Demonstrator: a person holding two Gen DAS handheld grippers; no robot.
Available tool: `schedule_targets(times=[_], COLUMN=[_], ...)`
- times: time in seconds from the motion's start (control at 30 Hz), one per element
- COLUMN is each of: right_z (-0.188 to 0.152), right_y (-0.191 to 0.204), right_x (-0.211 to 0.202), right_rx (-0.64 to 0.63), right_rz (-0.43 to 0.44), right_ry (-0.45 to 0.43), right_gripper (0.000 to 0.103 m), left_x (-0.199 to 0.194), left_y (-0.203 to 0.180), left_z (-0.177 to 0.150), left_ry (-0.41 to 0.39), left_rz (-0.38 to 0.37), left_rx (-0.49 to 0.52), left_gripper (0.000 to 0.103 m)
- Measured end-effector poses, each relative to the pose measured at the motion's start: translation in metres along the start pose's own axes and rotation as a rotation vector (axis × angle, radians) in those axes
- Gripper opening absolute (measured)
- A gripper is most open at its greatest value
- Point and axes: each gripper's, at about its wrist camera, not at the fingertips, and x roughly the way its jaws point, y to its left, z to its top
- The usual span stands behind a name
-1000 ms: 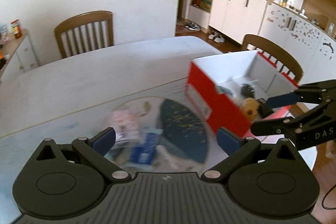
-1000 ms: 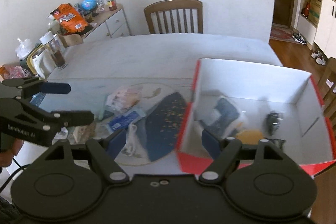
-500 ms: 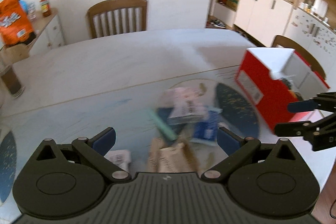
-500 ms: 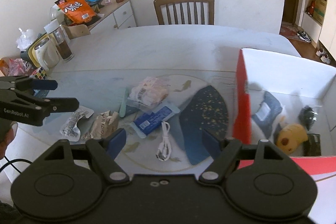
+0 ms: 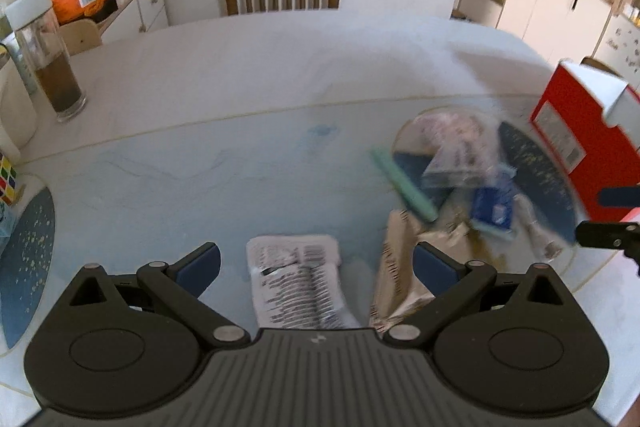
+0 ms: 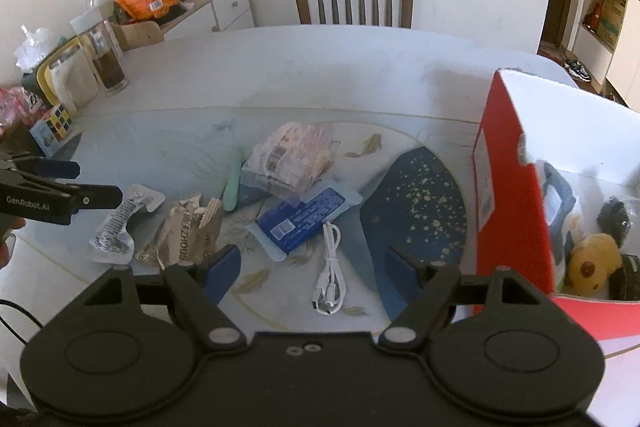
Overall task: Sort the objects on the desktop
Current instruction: 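Withdraw both grippers from the shoebox back over the table pile, then grasp the white printed packet with the left gripper while the right gripper grasps the white USB cable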
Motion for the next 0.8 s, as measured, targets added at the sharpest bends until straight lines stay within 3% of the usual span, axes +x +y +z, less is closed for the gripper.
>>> schedule_targets(times=[0.67, 0.8], right_z=[-0.011, -0.015], right_y=[0.001, 0.001], right_x=[0.052, 0.061], right_rx=[-0.018, -0.017], right_rz=[-0.042, -0.048], right_ry=[0.088, 0.115], right_gripper=[0.072, 0.061], left_x=[0.043, 0.047], left_y=[0.025, 0.028], left_z=[-0.018, -0.022], left_ry=[0.095, 0.11], left_rz=[0.031, 0.023], left_rx=[-0.045, -0.054], left_gripper=[0.102, 0.102])
